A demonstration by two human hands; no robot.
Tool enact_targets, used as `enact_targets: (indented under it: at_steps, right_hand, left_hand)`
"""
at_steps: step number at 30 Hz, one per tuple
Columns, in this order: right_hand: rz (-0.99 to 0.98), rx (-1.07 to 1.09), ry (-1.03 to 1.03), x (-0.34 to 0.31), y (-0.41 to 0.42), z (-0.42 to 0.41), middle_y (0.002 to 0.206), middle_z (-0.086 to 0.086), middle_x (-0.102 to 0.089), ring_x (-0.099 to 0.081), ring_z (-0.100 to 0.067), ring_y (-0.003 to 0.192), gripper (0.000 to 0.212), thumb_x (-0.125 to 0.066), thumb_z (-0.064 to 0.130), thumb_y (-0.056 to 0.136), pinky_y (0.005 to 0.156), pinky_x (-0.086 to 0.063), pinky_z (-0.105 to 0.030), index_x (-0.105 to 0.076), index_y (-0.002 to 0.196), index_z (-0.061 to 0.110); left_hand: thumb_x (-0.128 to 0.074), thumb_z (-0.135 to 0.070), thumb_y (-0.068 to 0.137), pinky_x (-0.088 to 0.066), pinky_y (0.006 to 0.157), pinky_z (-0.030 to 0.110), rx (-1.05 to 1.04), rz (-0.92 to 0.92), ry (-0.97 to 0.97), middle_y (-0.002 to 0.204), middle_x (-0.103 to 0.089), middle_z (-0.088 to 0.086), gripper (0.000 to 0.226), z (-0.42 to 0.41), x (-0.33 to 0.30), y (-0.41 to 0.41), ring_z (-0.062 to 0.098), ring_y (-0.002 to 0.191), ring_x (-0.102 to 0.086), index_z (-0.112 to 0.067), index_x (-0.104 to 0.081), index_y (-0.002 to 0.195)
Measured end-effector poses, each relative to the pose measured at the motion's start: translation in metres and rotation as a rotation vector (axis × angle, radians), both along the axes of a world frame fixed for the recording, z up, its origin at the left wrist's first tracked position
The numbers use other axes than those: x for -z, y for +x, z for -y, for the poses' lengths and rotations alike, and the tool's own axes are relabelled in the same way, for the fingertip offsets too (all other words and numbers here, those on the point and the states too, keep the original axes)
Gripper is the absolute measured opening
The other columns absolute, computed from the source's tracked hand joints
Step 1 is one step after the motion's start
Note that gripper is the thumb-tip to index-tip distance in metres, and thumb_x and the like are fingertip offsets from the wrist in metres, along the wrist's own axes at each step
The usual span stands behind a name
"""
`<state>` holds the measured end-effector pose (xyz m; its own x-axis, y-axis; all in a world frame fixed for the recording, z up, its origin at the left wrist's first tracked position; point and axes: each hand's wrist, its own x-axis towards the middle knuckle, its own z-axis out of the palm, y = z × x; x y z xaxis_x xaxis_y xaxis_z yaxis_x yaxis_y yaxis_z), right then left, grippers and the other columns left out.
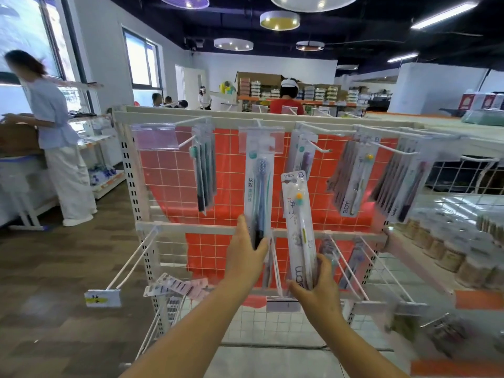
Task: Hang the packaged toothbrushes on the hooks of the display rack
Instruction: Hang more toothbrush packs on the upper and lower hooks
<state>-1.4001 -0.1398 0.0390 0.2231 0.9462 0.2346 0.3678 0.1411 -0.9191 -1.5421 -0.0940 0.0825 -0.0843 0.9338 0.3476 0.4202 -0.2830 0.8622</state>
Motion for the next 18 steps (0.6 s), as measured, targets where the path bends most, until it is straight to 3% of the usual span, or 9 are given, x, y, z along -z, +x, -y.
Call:
enact_targets:
  at_steps: [3,6,8,13,18]
  right_hand:
    - [-0.011,0.005,-0.006,0.002,0.0,-0.004,0.101,0.011,-0.056,-0.062,-0.014,0.093,0.074,-0.076,0.007,0.074,0.084,-0.055,-0.034,-0.034,0.134,0.016]
    - [0.0,0.002,-0.029,0.002,0.001,-0.006,0.096,0.012,-0.056,-0.061,-0.005,0.084,0.069,-0.076,0.005,0.074,0.066,-0.054,-0.019,-0.036,0.128,0.018]
    - [0.001,0.006,-0.049,0.004,0.002,-0.007,0.094,0.011,-0.057,-0.061,-0.003,0.081,0.069,-0.076,0.004,0.074,0.06,-0.052,-0.015,-0.036,0.129,0.018]
    - [-0.011,0.032,-0.073,0.009,0.002,-0.01,0.098,0.006,-0.059,-0.063,-0.012,0.086,0.07,-0.075,0.006,0.076,0.074,-0.055,-0.025,-0.036,0.132,0.018]
    - [-0.037,0.037,-0.073,0.008,0.003,-0.007,0.1,0.005,-0.06,-0.061,-0.006,0.084,0.067,-0.074,0.006,0.076,0.063,-0.048,-0.012,-0.036,0.13,0.02]
  left_hand:
    - [-0.055,-0.023,0.092,-0.054,0.089,0.041,-0.031,-0.12,-0.032,0.123,-0.05,0.005,0.06,-0.011,-0.002,-0.006,0.021,0.106,-0.058,-0.018,-0.022,0.142]
    - [-0.053,-0.02,0.093,-0.051,0.091,0.034,-0.043,-0.185,-0.085,0.121,-0.048,0.007,0.066,-0.027,-0.012,-0.01,0.018,0.103,-0.055,-0.014,-0.015,0.146]
    - [-0.055,-0.017,0.092,-0.048,0.095,0.035,-0.074,-0.228,-0.107,0.126,-0.049,0.01,0.073,-0.041,-0.019,-0.013,0.021,0.109,-0.055,-0.012,-0.009,0.148]
    - [-0.056,-0.013,0.091,-0.05,0.092,0.039,-0.101,-0.337,-0.156,0.125,-0.052,0.014,0.072,-0.062,-0.026,-0.022,0.028,0.105,-0.057,-0.011,-0.012,0.147]
    - [-0.056,-0.012,0.091,-0.045,0.1,0.041,-0.088,-0.319,-0.104,0.134,-0.047,0.015,0.069,-0.063,-0.02,-0.019,0.03,0.116,-0.053,-0.007,-0.016,0.146]
